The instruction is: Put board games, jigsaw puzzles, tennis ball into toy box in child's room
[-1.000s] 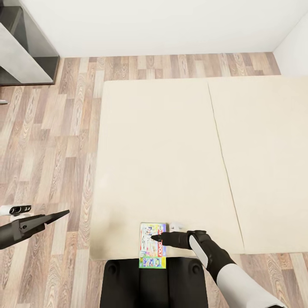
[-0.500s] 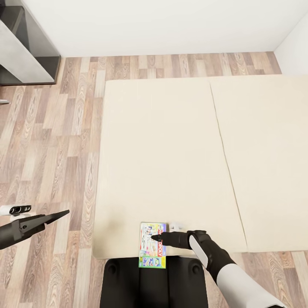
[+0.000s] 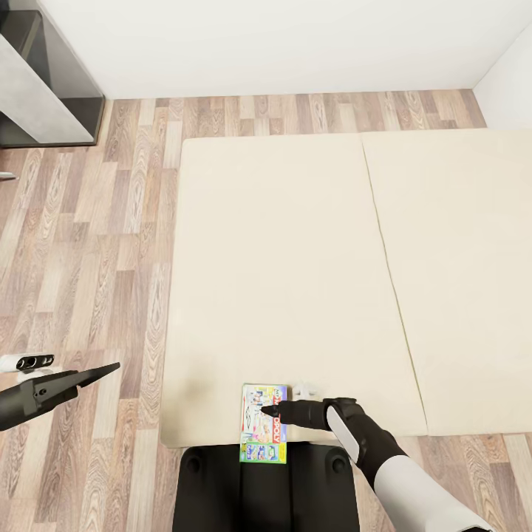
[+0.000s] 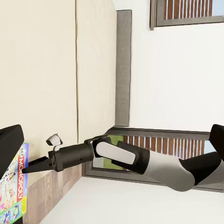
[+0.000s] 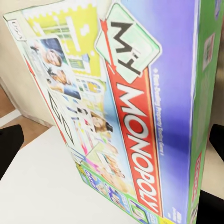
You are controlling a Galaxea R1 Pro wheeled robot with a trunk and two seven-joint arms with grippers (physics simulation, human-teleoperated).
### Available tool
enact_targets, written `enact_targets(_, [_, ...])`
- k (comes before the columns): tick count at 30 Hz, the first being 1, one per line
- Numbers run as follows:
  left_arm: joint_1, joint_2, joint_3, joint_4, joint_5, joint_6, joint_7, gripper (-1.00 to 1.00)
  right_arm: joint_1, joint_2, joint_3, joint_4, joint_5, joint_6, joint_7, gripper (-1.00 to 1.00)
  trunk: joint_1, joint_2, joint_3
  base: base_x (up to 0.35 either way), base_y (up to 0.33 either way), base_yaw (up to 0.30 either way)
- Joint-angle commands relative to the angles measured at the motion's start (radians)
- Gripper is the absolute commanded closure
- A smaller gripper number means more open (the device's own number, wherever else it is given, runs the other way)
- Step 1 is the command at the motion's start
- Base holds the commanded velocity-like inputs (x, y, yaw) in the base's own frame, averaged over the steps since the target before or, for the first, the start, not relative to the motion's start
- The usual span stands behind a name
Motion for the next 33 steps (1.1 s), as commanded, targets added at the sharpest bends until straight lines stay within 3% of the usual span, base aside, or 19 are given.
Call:
enact_targets(1, [0.0,0.0,0.0,0.0,0.0,0.011,-0.004,-1.0,0.0,0.0,0.001,-0.001,-0.005,0.006,-0.001,-1.0,0.0,-0.001,-0.001,0.0,0.0,0.0])
enact_targets(33, [0.0,0.001,0.0,0.0,0.0,0.011,-0.004,-1.0,0.0,0.0,-0.001,-0.001,-0.006,0.008,0.0,-1.0,0.0,-0.001,-0.002,0.0,0.0,0.021])
